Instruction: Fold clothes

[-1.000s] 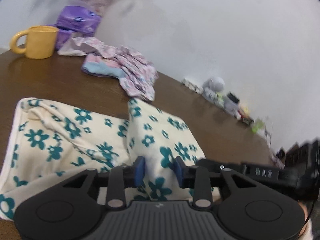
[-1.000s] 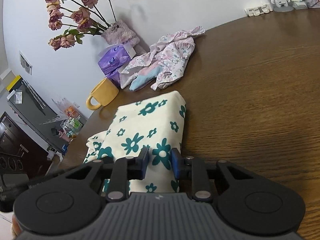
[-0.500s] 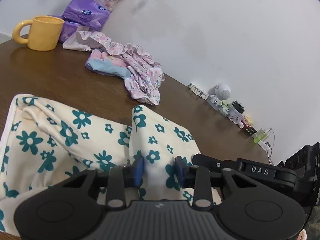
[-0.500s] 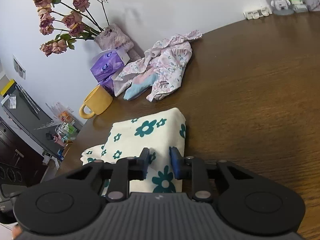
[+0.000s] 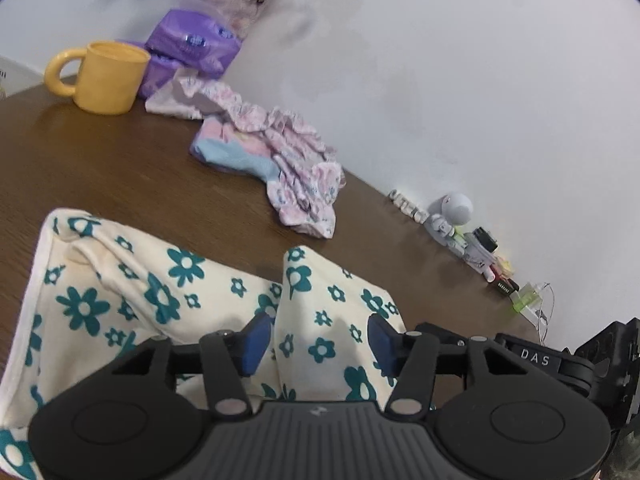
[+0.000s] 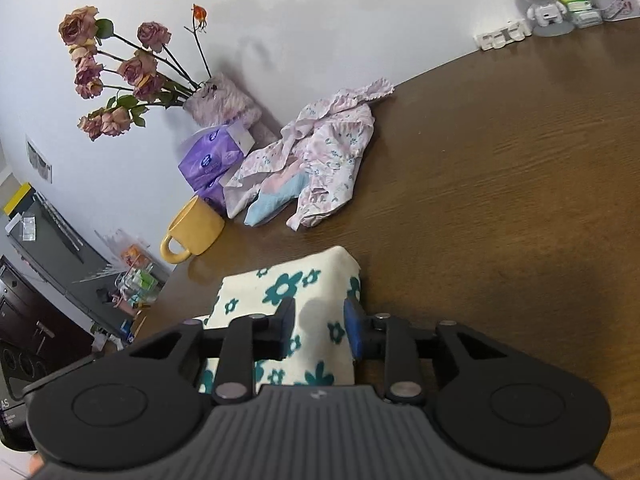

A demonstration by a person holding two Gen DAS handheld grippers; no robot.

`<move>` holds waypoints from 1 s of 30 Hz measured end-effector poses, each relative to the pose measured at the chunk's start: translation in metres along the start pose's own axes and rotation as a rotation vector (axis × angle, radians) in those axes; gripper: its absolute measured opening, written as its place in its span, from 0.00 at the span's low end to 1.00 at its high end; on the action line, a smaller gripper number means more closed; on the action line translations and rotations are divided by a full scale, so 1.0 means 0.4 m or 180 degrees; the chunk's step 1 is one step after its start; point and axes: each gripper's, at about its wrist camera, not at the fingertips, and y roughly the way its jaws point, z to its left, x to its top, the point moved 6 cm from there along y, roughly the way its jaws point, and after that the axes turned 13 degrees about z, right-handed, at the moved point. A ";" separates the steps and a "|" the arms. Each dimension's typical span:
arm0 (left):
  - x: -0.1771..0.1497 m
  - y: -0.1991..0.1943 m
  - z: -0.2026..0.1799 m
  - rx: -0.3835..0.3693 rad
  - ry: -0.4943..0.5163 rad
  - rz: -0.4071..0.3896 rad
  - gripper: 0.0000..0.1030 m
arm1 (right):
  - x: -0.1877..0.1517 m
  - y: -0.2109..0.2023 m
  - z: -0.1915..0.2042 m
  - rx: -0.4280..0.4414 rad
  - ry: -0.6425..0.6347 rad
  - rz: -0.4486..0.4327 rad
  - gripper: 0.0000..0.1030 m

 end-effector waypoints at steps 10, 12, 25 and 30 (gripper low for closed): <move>-0.020 0.038 -0.008 -0.0126 -0.0012 0.0203 0.42 | -0.011 0.043 0.013 -0.0071 -0.0026 0.0150 0.26; 0.001 0.029 0.003 -0.0104 -0.0096 0.0163 0.45 | 0.005 0.036 0.008 -0.0058 0.0007 0.0106 0.29; 0.112 0.108 0.026 -0.0123 -0.0375 0.0205 0.37 | 0.100 0.120 0.004 -0.0262 -0.0068 0.0203 0.18; 0.114 0.130 0.040 -0.0147 -0.0403 0.0213 0.28 | 0.098 0.133 0.008 -0.0309 -0.0176 0.0245 0.16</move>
